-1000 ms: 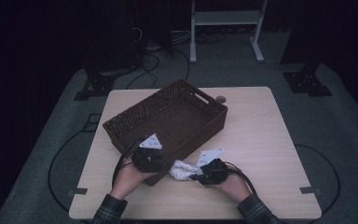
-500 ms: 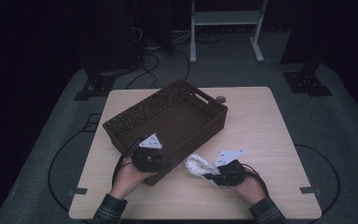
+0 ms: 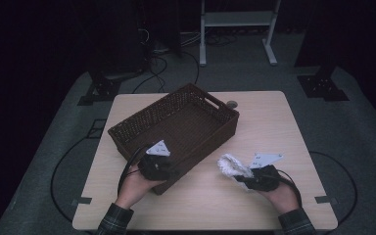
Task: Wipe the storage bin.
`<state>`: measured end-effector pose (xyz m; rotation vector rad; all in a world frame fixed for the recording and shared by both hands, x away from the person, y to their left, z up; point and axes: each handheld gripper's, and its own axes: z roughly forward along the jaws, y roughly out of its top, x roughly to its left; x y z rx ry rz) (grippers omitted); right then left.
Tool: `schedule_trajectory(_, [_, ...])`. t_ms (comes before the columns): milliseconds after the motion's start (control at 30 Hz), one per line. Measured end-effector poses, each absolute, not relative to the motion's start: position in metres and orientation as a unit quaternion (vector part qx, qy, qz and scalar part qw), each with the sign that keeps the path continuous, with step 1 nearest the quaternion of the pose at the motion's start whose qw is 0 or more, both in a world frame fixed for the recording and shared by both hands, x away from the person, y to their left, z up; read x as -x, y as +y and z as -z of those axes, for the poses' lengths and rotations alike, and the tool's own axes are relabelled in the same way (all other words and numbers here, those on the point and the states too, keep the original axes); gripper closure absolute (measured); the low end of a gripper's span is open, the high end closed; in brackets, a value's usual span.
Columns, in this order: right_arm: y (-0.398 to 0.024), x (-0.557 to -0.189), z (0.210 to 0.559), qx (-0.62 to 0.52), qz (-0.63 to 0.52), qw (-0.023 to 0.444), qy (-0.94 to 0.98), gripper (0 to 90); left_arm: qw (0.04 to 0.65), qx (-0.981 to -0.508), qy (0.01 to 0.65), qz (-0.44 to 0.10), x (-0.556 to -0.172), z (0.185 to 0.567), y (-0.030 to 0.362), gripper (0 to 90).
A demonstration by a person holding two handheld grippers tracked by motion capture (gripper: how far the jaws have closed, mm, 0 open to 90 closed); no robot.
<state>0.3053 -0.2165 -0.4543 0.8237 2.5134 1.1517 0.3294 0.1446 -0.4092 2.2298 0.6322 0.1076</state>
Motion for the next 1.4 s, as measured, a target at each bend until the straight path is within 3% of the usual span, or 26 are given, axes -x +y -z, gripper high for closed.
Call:
schedule_trajectory(767, [-0.233, -0.309, 0.455, -0.310, -0.393, 0.140, 0.854, 68.6, 0.418, -0.872, 0.251, -0.046, -0.327, 0.391, 0.161, 62.7])
schedule_trajectory(1033, [-0.234, -0.310, 0.454, -0.311, -0.391, 0.144, 0.854, 68.6, 0.423, -0.868, 0.253, -0.051, -0.321, 0.376, 0.184, 66.9])
schedule_trajectory(1400, [-0.234, -0.310, 0.455, -0.311, -0.391, 0.146, 0.854, 68.6, 0.412, -0.877, 0.246, -0.028, -0.312, 0.383, 0.189, 72.5])
